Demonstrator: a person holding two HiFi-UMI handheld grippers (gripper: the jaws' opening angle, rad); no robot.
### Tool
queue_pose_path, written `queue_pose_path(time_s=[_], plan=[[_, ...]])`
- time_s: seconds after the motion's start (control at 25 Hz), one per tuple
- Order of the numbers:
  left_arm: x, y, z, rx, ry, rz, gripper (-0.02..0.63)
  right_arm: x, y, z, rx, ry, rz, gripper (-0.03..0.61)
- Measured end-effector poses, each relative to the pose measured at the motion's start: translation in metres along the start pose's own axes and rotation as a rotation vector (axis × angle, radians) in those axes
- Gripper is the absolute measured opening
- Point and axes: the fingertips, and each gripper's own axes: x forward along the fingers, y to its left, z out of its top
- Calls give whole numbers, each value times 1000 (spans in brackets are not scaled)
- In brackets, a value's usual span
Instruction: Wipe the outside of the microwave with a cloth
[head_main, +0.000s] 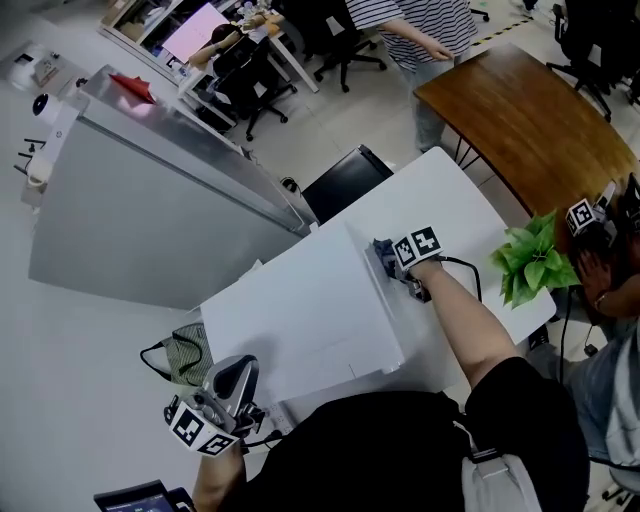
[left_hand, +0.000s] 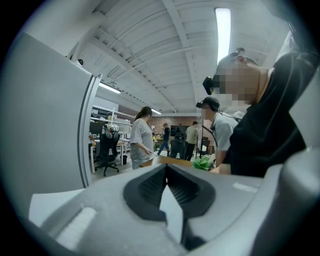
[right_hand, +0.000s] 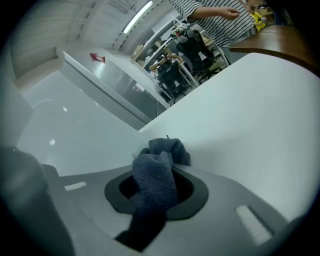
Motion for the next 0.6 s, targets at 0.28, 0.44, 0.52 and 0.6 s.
queue_pose_path(time_s=[0.28, 0.44, 0.52, 0.6], plan=[[-3, -6, 1, 1, -20, -7, 5, -118, 97, 51, -74, -306, 246, 81], [2, -7, -4, -13, -32, -19, 5, -191, 182, 63, -158, -419, 433, 83], [5, -11, -5, -17, -33, -26, 5, -193, 203, 55, -188, -400, 465, 83], [6, -13, -5, -19, -34, -31, 5, -184, 201, 51, -171, -393, 468, 83]])
